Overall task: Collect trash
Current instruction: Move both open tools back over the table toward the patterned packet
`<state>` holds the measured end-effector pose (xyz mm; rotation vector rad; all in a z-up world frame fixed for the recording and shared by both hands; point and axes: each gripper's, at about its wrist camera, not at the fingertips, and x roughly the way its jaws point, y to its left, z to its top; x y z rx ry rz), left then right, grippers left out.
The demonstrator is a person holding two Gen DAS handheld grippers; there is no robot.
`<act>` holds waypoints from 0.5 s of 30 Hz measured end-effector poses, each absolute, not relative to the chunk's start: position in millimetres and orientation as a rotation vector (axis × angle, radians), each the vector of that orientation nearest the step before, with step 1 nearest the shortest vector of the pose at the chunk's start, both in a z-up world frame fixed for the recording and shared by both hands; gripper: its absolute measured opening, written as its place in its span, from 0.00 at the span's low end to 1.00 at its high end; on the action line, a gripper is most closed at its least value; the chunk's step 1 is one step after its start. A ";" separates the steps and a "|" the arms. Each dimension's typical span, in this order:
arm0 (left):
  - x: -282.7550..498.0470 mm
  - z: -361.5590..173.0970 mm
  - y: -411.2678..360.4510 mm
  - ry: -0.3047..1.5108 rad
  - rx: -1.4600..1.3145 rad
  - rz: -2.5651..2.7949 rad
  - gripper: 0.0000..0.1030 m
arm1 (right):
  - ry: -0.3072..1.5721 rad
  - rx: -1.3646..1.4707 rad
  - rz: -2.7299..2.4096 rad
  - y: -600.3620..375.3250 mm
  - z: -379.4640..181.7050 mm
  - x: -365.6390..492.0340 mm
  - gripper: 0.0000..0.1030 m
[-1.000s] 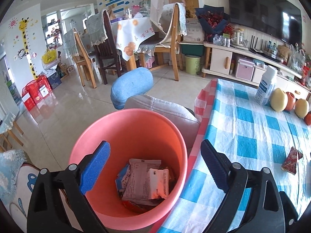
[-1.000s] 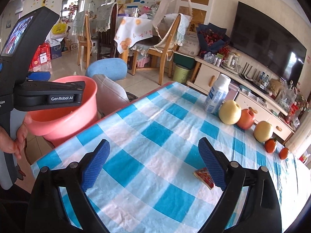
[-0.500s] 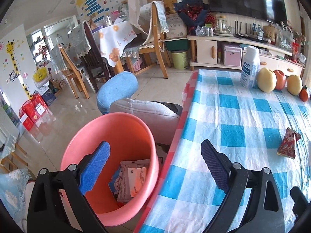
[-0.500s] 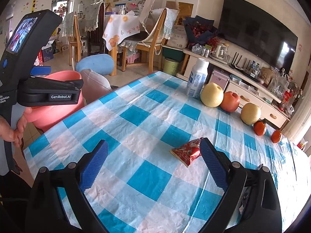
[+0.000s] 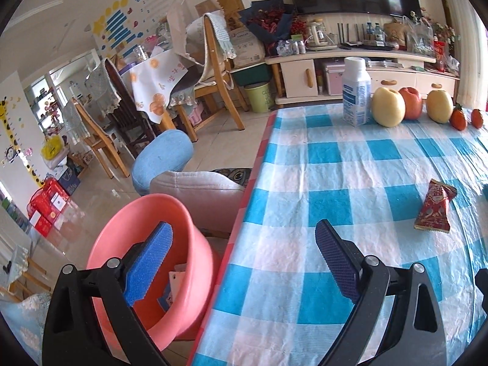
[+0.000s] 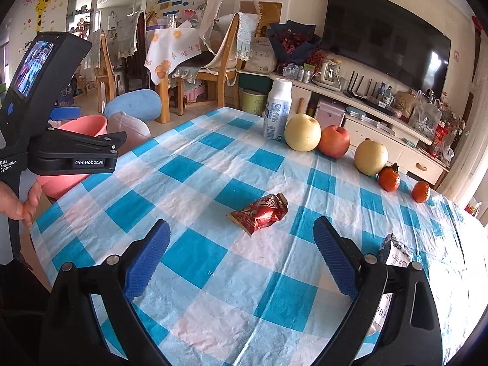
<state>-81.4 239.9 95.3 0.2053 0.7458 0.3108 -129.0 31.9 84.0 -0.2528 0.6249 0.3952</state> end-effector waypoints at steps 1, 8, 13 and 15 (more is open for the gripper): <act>-80.9 94.5 237.5 0.747 0.208 0.302 0.91 | 0.625 -0.251 0.396 29.3 84.2 -129.8 0.93; -80.0 90.6 215.7 0.745 0.257 0.249 0.91 | 0.628 -0.238 0.399 8.0 81.3 -131.1 0.93; -78.8 87.7 198.5 0.746 0.286 0.211 0.91 | 0.632 -0.209 0.390 -10.6 81.7 -129.9 0.93; -78.2 86.7 191.4 0.744 0.299 0.198 0.91 | 0.637 -0.192 0.385 -19.4 81.8 -128.8 0.93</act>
